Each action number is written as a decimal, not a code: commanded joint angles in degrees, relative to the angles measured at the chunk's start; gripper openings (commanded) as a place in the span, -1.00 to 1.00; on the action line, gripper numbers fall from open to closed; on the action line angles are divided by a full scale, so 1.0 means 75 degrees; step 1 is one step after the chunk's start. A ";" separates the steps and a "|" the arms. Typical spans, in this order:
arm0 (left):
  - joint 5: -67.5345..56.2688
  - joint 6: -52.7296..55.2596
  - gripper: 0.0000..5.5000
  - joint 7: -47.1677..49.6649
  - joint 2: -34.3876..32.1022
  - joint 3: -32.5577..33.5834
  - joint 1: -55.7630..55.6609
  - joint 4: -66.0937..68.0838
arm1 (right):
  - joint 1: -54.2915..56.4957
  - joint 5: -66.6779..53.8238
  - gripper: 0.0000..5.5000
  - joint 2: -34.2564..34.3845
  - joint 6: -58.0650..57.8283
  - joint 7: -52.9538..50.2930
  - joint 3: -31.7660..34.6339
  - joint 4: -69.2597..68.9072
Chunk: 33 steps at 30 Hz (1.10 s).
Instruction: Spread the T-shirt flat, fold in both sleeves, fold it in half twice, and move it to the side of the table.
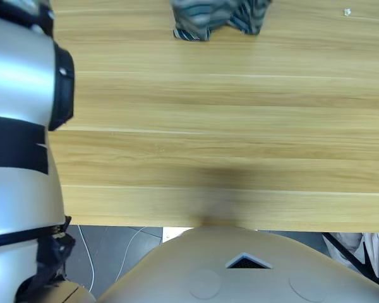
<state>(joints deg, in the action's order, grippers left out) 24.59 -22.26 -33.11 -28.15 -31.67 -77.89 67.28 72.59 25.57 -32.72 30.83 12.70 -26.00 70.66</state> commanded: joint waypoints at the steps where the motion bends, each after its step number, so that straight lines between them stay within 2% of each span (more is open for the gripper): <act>1: -0.0315 -0.0129 -0.99 -0.1223 -0.0597 0.0052 0.2532 -0.1744 | -0.1998 -0.0248 -0.99 -0.0156 0.0667 0.1314 -0.0075 -0.1098; 5: -0.0632 0.0420 -0.99 -0.1924 -0.1403 0.0507 0.4598 -0.4721 | -0.3933 -0.1164 -0.99 -0.0692 0.0389 0.2436 0.0512 -0.3772; 11: -0.1103 0.1728 -0.99 -0.2863 -0.2613 0.1701 0.5933 -0.8941 | -0.5622 -0.2457 -0.99 -0.1776 -0.1108 0.4077 0.1415 -0.7576; 14: -0.1344 0.2359 -0.99 -0.3360 -0.3119 0.1875 0.7378 -1.1215 | -0.7300 -0.2383 -0.99 -0.2619 -0.1736 0.4884 0.1303 -0.9721; 18: -0.1133 0.2585 -0.99 -0.3676 -0.3734 0.1538 0.9738 -1.3126 | -0.8900 -0.2439 -0.99 -0.3124 -0.2318 0.5608 0.1068 -1.1649; 21: -0.0838 0.2494 -0.99 -0.3720 -0.4069 0.1385 1.1063 -1.3923 | -0.9649 -0.2782 -0.99 -0.3332 -0.2733 0.6174 0.0943 -1.2529; 25: -0.0705 0.2612 -0.99 -0.3860 -0.4245 0.1554 1.1568 -1.4438 | -1.0068 -0.3168 -0.99 -0.3369 -0.3182 0.6536 0.1005 -1.3228; 27: -0.0732 0.2707 -0.82 -0.3949 -0.4277 0.1697 1.1604 -1.4651 | -1.0194 -0.3301 -1.00 -0.3401 -0.3313 0.6680 0.1050 -1.3381; 32: -0.0958 0.2795 -0.59 -0.4204 -0.4534 0.1928 1.1948 -1.4957 | -1.0549 -0.3622 -1.00 -0.3515 -0.3486 0.6967 0.1172 -1.3658; 33: -0.1000 0.2788 -0.53 -0.4260 -0.4612 0.1995 1.2050 -1.4996 | -1.0638 -0.3888 -0.89 -0.3557 -0.3663 0.7081 0.1214 -1.3851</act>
<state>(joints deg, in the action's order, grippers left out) 17.80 -1.51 -64.22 -60.84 -17.95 11.25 -43.94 -6.18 -0.73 -57.83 5.34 64.38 -18.13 -30.75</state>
